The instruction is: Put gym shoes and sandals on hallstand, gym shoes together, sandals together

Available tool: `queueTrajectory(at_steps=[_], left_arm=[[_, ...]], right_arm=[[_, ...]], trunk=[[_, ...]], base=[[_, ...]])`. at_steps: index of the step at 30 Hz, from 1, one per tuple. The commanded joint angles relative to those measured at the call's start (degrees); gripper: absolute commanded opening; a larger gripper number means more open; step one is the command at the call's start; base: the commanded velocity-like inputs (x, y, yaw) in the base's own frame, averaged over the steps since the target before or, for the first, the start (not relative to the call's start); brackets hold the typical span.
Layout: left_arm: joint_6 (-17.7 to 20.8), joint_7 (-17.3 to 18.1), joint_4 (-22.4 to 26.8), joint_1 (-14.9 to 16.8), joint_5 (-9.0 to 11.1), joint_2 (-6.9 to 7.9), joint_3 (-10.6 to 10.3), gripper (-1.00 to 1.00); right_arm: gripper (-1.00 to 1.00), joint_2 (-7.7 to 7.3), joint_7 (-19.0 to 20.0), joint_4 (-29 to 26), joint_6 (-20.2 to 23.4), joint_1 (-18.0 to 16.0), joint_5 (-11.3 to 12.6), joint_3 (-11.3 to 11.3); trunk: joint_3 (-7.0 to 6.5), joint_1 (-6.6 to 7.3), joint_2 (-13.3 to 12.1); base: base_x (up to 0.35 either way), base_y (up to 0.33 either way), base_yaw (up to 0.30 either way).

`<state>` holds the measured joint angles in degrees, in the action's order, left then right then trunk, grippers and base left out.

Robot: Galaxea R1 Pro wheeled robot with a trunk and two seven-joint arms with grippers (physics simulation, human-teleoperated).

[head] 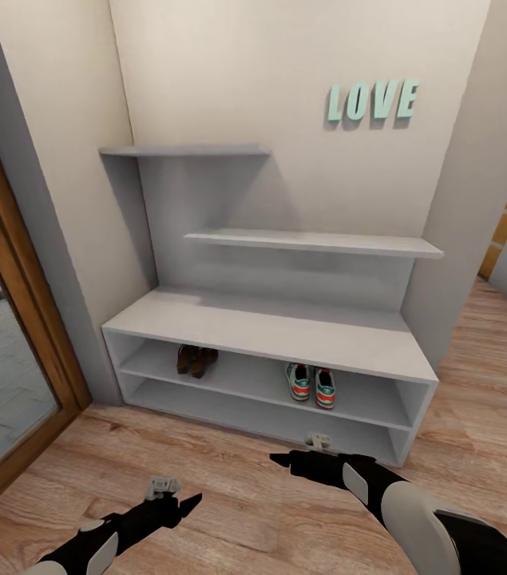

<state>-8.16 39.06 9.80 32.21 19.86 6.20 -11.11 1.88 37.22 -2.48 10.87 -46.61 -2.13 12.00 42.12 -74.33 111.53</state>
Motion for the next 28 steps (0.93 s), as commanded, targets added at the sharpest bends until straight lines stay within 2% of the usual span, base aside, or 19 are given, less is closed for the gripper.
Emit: queueTrajectory(at_steps=[1, 9, 28], left_arm=[[-0.66, 0.05, -0.15, 0.05, 0.4, 0.03, -0.49, 1.0], [-2.29, 0.05, -1.86, 0.05, 0.44, 0.04, -0.49, 1.0], [-2.38, 0.05, -2.13, 0.05, 0.44, 0.19, -0.49, 1.0]], right_arm=[[1.0, 0.0, 0.13, -0.13, 0.55, -0.01, -0.22, 0.48], [1.0, -0.03, 0.13, -0.16, 0.55, -0.02, -0.2, 0.48], [1.0, -0.04, 0.13, -0.15, 0.55, 0.0, -0.22, 0.48]], trunk=[[0.05, 0.01, 0.02], [0.05, 0.01, 0.02], [0.05, 0.01, 0.02]], base=[[0.0, 0.0, 0.0], [0.0, 0.0, 0.0], [0.0, 0.0, 0.0]])
